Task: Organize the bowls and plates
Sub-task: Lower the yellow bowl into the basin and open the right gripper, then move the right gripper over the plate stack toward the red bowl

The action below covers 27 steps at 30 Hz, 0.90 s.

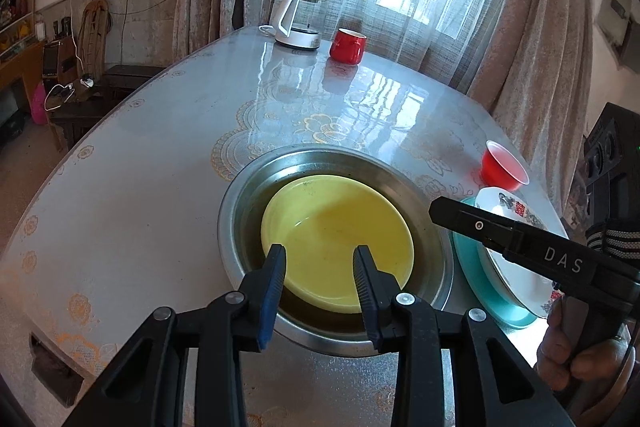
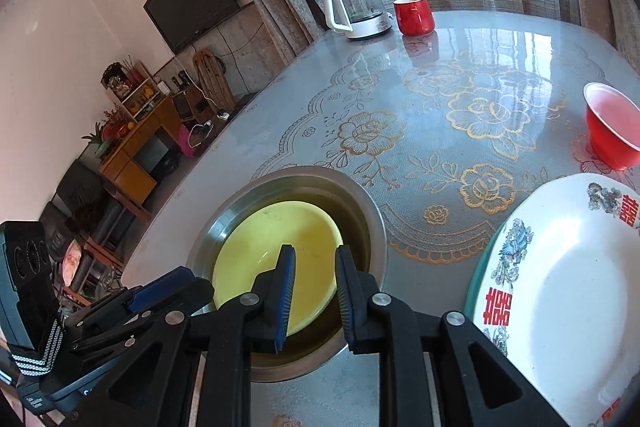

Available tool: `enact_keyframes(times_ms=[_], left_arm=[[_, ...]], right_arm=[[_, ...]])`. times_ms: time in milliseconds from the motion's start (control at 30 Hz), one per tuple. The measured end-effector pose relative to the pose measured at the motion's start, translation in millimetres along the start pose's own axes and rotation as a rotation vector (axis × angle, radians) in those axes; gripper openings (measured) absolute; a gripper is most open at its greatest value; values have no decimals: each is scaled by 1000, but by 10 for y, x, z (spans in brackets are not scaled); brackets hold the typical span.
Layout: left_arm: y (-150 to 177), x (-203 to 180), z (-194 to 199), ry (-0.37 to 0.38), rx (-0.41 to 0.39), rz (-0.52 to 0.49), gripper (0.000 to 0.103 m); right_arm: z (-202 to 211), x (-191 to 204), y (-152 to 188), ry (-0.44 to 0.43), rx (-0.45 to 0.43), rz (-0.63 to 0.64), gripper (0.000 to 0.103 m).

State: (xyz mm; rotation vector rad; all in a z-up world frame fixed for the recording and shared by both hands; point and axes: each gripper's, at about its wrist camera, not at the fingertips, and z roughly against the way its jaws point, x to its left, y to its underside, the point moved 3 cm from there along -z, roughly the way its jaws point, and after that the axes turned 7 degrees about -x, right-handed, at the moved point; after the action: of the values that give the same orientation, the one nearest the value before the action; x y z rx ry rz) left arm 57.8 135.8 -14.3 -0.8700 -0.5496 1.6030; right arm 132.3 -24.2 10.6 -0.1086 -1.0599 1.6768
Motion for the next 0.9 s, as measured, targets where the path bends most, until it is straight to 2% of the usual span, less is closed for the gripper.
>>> enact_keyframes(times_ms=[167,900], left_arm=[[11,-87,10,-12,-7,-33,37],[32,-513,-49,-1,3,-139,42]], right_arm=[[102,-79,-25,11,-30,-13,29],[556,-735,-48,92,-120,-150,30]])
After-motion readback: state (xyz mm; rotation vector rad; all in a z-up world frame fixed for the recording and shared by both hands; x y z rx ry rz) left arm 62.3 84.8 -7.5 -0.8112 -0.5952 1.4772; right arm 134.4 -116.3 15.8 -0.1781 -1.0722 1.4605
